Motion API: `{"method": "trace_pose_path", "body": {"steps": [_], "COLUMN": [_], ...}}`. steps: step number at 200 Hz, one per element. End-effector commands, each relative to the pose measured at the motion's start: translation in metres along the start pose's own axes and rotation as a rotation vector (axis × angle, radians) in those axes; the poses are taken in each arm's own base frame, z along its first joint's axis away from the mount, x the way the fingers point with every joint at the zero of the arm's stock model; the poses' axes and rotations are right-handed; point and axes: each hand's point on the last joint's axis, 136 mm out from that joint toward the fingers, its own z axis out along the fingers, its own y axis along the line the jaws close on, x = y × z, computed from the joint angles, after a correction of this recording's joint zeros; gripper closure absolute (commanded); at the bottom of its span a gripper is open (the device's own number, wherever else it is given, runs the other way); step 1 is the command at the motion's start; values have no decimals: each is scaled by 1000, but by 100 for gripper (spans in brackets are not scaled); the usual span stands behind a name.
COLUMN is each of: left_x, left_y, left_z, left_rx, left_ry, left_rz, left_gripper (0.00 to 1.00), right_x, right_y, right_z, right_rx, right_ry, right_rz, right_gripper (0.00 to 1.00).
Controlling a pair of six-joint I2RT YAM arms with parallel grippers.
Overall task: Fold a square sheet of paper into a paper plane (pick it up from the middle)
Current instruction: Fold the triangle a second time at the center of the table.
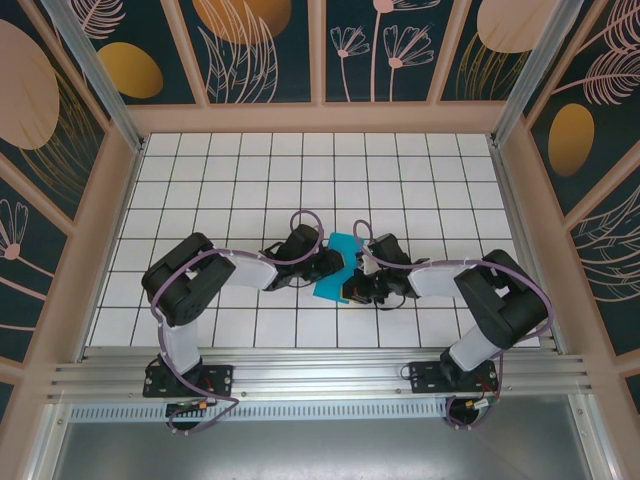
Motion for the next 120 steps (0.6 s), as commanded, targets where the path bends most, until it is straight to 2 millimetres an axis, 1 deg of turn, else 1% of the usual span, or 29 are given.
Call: {"method": "trace_pose_path", "body": {"steps": [1,16,38,72,90,120], "left_x": [1,2,9,25,30,29], "left_y": [-20,-31,-33,-24,-13,1], "left_z": [-11,-17,-16,-7,-2,0], "left_rx": [60,102,114,106,80,33], "left_ry": [16,15,33,70,84,61], "left_rz": [25,23,15,-7,-20,-15], "left_gripper": [71,73,76,77,76,75], "right_x": [26,23,20,20,20,20], "right_y": [-44,-41,-40,-41,-41,-43], "right_z": [3,3,3,4,3,2], "right_rx": [143,142,139,146,146,156], "right_ry": [61,55,50,47,44,43], "right_rz": [113,108,105,108,108,108], "right_gripper": [100,100,100,100,100,100]}}
